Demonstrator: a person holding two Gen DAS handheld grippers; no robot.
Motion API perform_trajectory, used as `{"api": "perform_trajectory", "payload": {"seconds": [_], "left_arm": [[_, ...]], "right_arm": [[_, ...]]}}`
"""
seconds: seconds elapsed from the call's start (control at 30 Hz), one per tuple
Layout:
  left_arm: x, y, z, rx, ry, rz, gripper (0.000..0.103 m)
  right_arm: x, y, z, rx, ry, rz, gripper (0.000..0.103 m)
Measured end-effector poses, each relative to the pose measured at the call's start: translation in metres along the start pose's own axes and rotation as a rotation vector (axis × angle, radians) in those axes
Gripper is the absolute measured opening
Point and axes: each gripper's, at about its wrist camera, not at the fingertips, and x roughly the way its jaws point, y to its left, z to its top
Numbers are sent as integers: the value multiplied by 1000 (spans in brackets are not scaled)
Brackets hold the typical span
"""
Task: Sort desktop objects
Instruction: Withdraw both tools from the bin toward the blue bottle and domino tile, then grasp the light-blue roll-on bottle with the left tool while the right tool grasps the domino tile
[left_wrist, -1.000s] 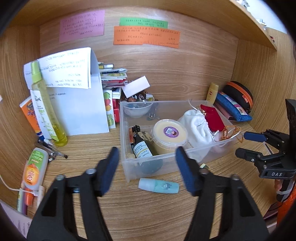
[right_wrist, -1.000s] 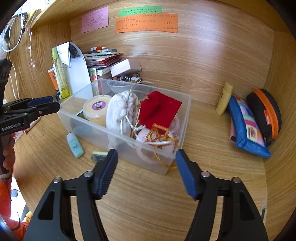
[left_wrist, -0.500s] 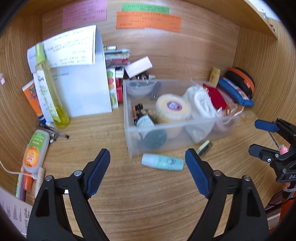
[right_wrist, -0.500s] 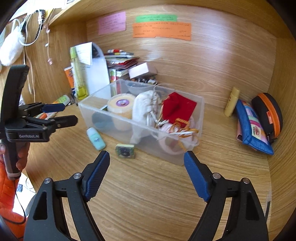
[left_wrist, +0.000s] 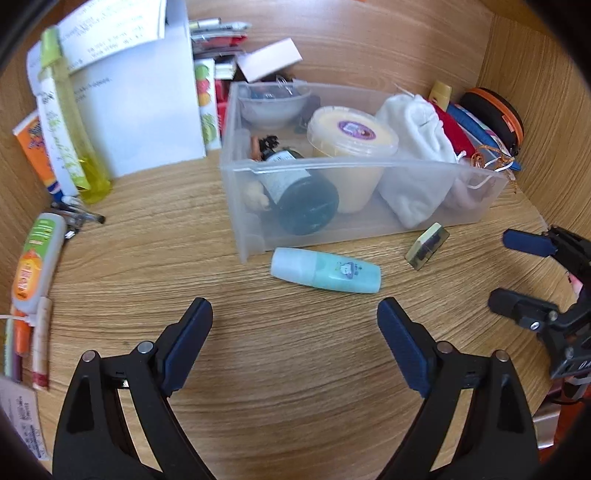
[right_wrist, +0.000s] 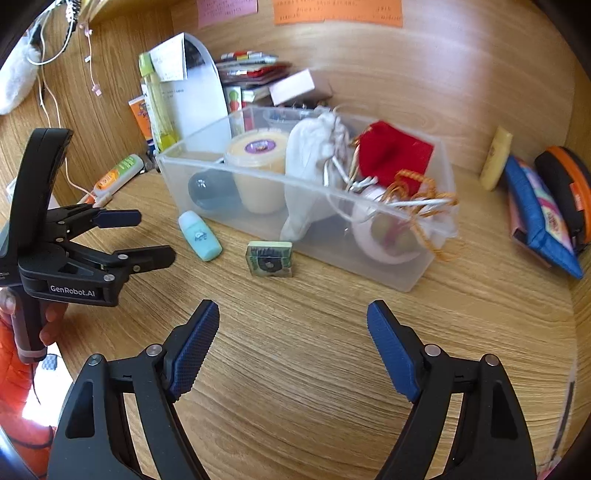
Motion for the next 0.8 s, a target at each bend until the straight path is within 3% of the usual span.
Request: {"api": "perform_trajectory", "payload": {"seconds": [0.3,0.47,0.57,0.7,0.8], "left_arm": [[18,-10,12,29,38,-36,92],[21,-23,12,91,17,6,91],[23,-27,12,115,3,48,84],[20,-26,12,112,-14,49,73],[19,-23,12,104,-15,49,73]], "right_arm": [[22,5,11,-10,12,-10,79],[30,9,16,-28,17,-8,77],[35,10,19,-28,28,-4,67],[43,8,22,-7,39,11,64],[48,8,23,-4,43,20,55]]}}
